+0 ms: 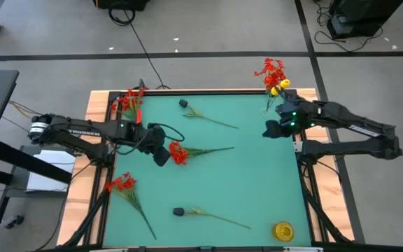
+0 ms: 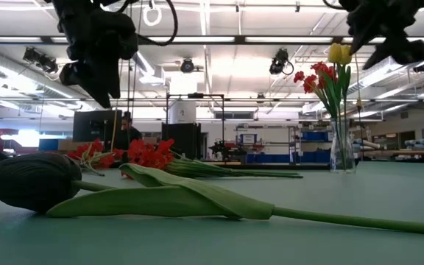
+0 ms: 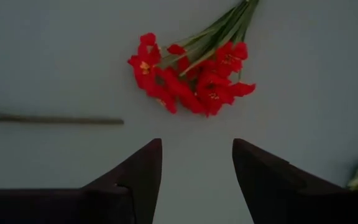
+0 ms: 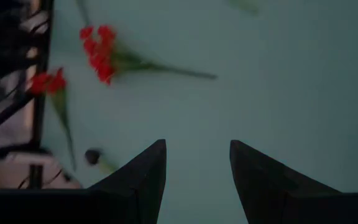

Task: Sort flowers into vase by color
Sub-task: Put the top red flowers into the transparent vase

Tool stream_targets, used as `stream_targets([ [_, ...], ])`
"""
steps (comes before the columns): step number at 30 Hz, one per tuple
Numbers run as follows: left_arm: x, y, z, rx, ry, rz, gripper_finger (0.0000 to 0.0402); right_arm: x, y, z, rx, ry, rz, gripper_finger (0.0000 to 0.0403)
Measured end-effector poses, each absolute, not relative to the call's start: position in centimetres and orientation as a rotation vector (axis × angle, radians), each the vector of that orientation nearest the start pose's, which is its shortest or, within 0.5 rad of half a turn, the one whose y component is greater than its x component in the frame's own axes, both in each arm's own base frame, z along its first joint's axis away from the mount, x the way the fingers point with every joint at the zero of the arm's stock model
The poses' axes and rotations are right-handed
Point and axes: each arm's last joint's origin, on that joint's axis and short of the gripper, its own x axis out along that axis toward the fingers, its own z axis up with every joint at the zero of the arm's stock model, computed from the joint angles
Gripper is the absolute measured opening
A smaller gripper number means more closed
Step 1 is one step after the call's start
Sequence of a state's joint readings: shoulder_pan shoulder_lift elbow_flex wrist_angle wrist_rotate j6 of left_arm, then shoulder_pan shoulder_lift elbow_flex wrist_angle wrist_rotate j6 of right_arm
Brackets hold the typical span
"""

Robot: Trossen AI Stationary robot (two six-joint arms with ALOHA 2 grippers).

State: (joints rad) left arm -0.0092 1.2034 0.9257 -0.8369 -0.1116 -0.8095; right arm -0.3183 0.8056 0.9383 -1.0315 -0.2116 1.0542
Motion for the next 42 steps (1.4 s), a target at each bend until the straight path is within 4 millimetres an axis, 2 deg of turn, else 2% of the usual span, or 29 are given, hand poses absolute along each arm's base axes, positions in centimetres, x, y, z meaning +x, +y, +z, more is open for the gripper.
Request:
stream_targets([
  [5,22.3,0.1,25.5,-0.740,0.951,0.562,0.0180,14.5,-3.1,29.7,1.220,0.800,-0.413,0.0185],
  [9,22.6,1.1,25.6,-0.794,0.879,0.657,0.0177,15.1,-2.6,29.0,1.198,0.861,-0.365,0.0185],
  [17,23.2,5.4,23.6,-0.924,0.828,0.980,0.0179,17.0,-2.7,26.4,1.144,0.890,-0.330,0.0185],
  [21,23.4,8.0,21.9,-0.975,0.859,1.119,0.0204,18.0,-2.9,24.8,1.155,0.900,-0.322,0.0185],
  [25,22.4,10.1,20.5,-1.069,0.913,1.279,0.0250,18.4,-2.8,23.1,1.135,0.986,-0.306,0.0185],
  [31,20.7,12.3,20.3,-1.143,0.911,1.409,0.0305,18.3,-2.3,21.3,1.099,1.046,-0.341,0.0186],
  [35,19.6,14.3,20.1,-1.141,0.909,1.441,0.0316,18.2,-2.4,20.8,1.098,1.028,-0.394,0.0186],
  [42,17.9,16.4,20.1,-1.170,0.895,1.502,0.0316,18.4,-2.3,21.0,1.120,1.018,-0.344,0.0186],
])
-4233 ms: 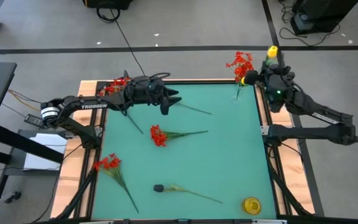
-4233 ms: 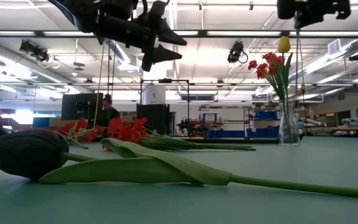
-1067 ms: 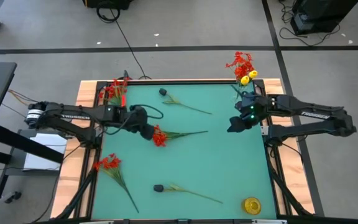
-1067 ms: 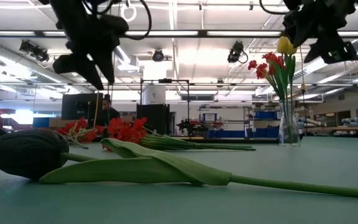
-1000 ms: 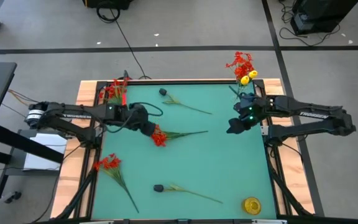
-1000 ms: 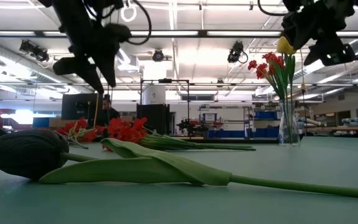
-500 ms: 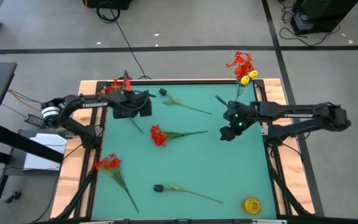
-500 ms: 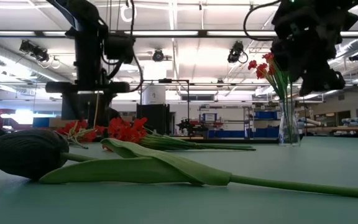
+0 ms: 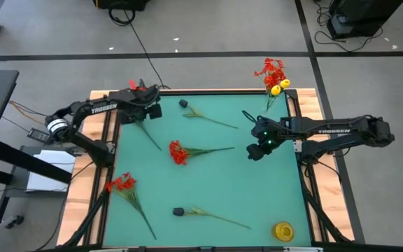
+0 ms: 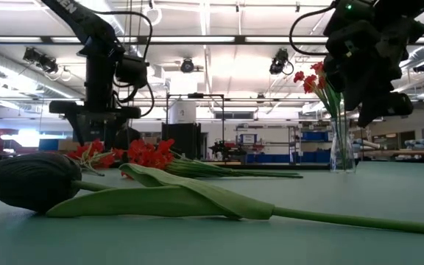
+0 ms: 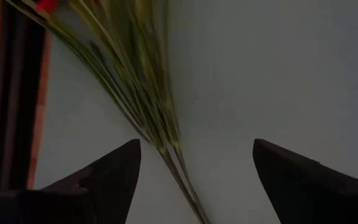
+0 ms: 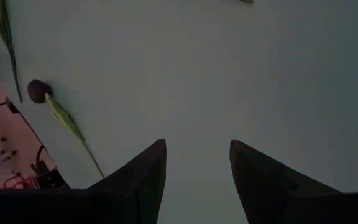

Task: Sort flowers into vase by color
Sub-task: Put the top red flowers into the transparent vase

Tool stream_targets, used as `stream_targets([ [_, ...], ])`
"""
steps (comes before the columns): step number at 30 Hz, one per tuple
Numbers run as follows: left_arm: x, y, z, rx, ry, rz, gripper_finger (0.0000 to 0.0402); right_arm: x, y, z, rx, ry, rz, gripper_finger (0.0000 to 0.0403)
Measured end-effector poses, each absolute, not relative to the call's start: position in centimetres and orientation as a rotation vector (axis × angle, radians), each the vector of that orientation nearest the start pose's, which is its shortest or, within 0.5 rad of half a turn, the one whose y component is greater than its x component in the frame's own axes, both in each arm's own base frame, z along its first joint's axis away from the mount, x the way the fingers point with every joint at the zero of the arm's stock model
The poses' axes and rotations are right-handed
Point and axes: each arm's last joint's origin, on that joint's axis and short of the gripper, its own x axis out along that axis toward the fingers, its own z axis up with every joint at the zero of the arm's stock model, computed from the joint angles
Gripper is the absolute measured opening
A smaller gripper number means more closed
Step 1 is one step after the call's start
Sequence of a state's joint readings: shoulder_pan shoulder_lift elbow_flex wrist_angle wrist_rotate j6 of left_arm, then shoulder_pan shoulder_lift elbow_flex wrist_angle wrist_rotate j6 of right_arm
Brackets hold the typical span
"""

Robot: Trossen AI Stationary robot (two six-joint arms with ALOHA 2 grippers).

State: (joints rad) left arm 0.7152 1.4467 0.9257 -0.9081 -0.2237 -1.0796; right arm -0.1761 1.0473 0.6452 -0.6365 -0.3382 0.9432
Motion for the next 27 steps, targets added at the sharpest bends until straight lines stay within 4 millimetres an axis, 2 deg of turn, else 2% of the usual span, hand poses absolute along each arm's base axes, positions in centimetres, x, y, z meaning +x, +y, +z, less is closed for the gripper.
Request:
stream_targets([
  [5,17.3,17.1,20.0,-1.198,0.887,1.517,0.0316,18.3,-2.2,20.9,1.151,1.026,-0.356,0.0186],
  [10,17.3,16.5,19.9,-1.191,0.944,1.511,0.0316,17.1,-0.7,21.0,1.178,1.165,-0.298,0.0186],
  [13,16.7,16.3,18.6,-1.191,0.949,1.533,0.0316,16.6,-0.4,21.0,1.159,1.182,-0.359,0.0186],
  [16,15.3,16.0,16.9,-1.272,0.989,1.553,0.0316,16.6,-0.3,21.0,1.166,1.178,-0.370,0.0185],
  [20,14.3,15.7,14.8,-1.340,0.933,1.592,0.0315,16.8,-0.4,21.1,1.174,1.148,-0.398,0.0185],
  [27,14.2,15.9,13.7,-1.388,0.830,1.546,0.0302,17.3,-0.5,21.2,1.184,1.102,-0.375,0.0185],
])
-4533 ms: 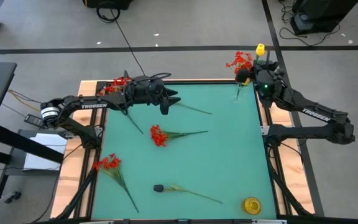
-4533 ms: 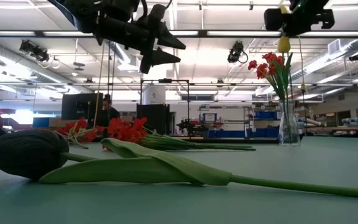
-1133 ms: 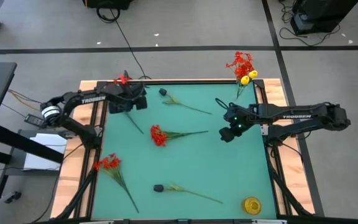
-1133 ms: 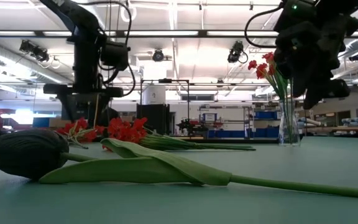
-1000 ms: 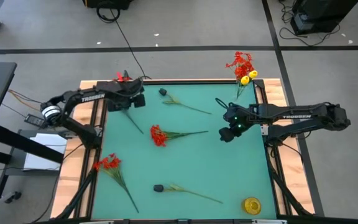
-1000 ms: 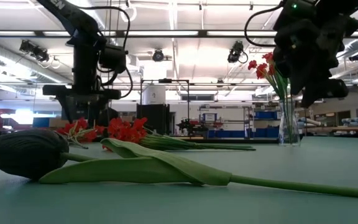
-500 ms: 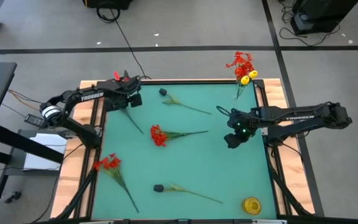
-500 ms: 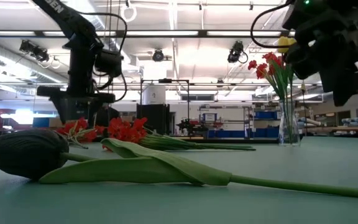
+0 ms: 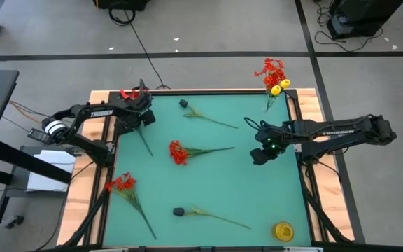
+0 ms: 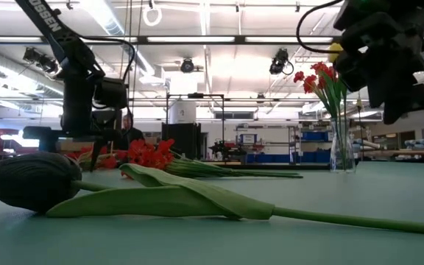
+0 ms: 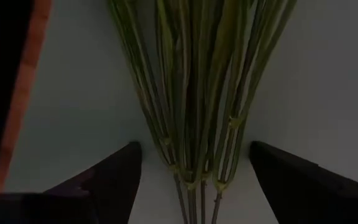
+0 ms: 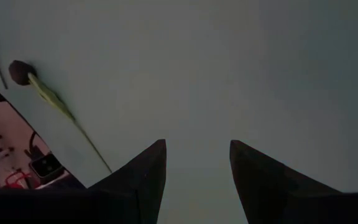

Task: Sort flowers into vase by color
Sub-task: Put the top red flowers into the transparent vase

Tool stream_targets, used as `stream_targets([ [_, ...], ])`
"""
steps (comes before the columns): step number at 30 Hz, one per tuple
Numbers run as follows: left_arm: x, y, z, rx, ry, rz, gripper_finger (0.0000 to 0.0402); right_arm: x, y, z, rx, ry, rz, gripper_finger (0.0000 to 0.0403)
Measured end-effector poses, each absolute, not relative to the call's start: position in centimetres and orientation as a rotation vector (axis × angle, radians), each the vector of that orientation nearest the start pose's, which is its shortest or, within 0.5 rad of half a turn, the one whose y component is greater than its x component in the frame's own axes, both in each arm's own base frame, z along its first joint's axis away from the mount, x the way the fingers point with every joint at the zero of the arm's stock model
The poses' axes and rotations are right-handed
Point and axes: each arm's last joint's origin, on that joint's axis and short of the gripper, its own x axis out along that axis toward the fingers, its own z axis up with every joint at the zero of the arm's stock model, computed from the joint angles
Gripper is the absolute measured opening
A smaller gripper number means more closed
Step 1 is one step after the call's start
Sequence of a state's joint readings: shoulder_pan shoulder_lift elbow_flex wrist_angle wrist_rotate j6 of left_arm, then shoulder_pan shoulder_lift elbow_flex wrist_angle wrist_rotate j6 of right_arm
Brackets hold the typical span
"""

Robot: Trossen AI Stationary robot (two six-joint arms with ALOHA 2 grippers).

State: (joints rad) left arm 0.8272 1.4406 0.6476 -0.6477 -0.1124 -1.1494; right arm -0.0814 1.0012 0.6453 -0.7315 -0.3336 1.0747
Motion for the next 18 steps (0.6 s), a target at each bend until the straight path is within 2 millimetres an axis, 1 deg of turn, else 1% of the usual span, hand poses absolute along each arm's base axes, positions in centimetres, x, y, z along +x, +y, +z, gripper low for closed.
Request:
stream_targets([
  [2,14.2,15.9,13.7,-1.377,0.842,1.538,0.0282,17.3,-0.5,21.2,1.188,1.099,-0.378,0.0185],
  [5,14.2,15.8,13.7,-1.356,0.863,1.524,0.0231,17.3,-0.5,21.2,1.200,1.089,-0.405,0.0185],
  [8,14.6,15.8,13.8,-1.287,0.889,1.476,0.0163,17.3,-0.6,21.2,1.209,1.076,-0.434,0.0185],
  [11,15.4,15.9,14.4,-1.220,0.905,1.424,0.0093,17.3,-0.6,21.2,1.207,1.067,-0.451,0.0185],
  [14,16.5,16.3,15.4,-1.164,0.887,1.357,0.0031,17.3,-0.7,21.2,1.203,1.051,-0.480,0.0185],
  [16,17.2,16.6,16.2,-1.117,0.889,1.313,0.0013,17.3,-0.7,21.2,1.200,1.037,-0.501,0.0185],
  [18,18.0,16.8,17.2,-1.053,0.890,1.253,0.0014,17.5,-0.8,21.3,1.199,1.019,-0.496,0.0185],
])
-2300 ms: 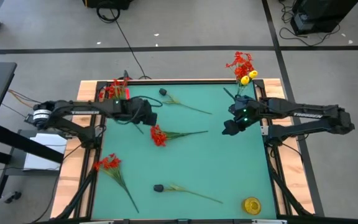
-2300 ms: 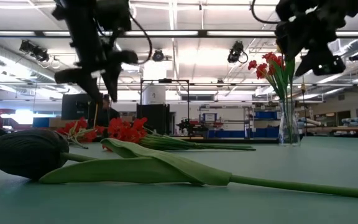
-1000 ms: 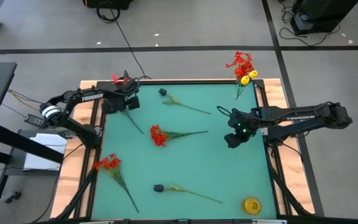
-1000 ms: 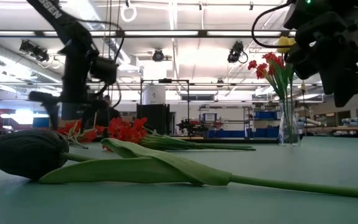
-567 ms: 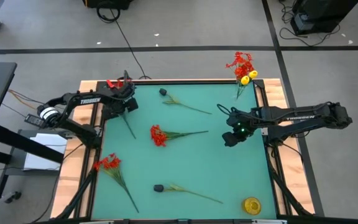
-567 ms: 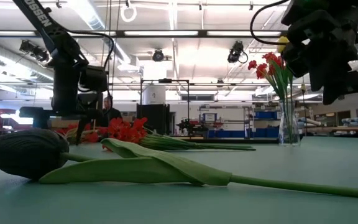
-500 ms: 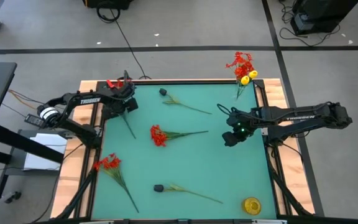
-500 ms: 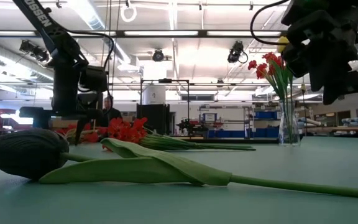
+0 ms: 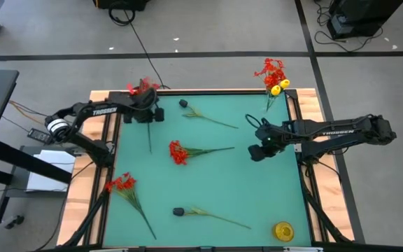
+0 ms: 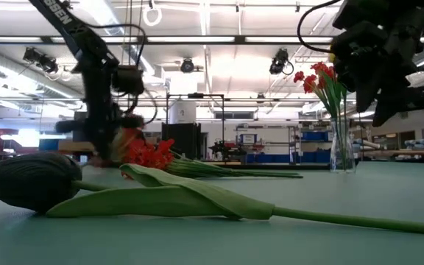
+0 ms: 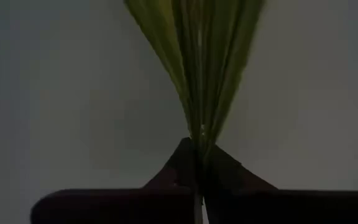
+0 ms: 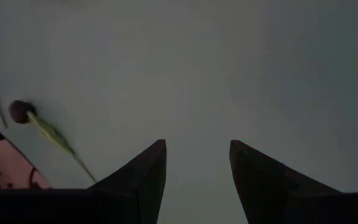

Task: Sort flowers into vase by color
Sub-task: Put the top red flowers into the transparent vase

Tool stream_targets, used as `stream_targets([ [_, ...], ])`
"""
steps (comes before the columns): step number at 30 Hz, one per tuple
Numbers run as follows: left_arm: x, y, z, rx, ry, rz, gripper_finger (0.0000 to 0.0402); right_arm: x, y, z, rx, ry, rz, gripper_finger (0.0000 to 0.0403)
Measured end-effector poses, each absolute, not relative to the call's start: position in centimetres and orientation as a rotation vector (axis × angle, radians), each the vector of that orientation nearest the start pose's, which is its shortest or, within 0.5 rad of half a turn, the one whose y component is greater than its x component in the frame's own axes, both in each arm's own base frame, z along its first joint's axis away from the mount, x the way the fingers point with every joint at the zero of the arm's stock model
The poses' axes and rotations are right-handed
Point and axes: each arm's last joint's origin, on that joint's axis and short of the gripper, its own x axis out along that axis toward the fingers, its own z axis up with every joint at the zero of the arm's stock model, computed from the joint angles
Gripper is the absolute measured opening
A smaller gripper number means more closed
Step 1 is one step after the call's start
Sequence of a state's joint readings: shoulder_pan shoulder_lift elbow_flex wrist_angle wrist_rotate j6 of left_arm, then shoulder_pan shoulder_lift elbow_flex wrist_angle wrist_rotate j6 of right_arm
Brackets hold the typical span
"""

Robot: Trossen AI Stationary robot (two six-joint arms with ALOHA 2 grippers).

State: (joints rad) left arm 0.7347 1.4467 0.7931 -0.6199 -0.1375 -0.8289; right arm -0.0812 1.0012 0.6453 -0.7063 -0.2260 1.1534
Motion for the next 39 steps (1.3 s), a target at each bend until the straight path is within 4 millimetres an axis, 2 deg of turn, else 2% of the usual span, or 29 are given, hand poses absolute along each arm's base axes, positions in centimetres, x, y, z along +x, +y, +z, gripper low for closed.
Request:
stream_targets([
  [4,20.2,17.4,20.0,-0.903,0.864,1.073,0.0023,18.1,-0.9,21.7,1.206,0.948,-0.448,0.0185],
  [8,22.9,18.0,23.4,-0.678,0.761,0.827,0.0024,19.2,-1.3,22.5,1.202,0.807,-0.382,0.0185],
  [13,25.5,18.8,27.5,-0.470,0.491,0.522,0.0024,20.7,-2.5,24.3,1.109,0.540,-0.307,0.0185],
  [18,26.8,18.5,30.2,-0.380,0.245,0.178,0.0024,21.7,-3.6,26.7,0.914,0.253,-0.212,0.0185],
  [21,27.5,17.6,31.2,-0.329,0.162,0.006,0.0024,22.0,-3.9,28.3,0.767,0.095,-0.141,0.0185],
  [26,29.1,14.9,32.5,-0.195,0.063,-0.168,0.0024,22.3,-4.2,30.0,0.572,-0.087,-0.150,0.0187],
  [31,30.6,11.8,32.8,-0.055,0.027,-0.248,0.0024,23.4,-4.2,30.6,0.431,-0.103,-0.144,0.0209],
  [39,31.1,10.5,32.6,-0.102,0.044,-0.243,0.0024,26.6,-4.1,32.0,0.195,-0.104,-0.155,0.0282],
])
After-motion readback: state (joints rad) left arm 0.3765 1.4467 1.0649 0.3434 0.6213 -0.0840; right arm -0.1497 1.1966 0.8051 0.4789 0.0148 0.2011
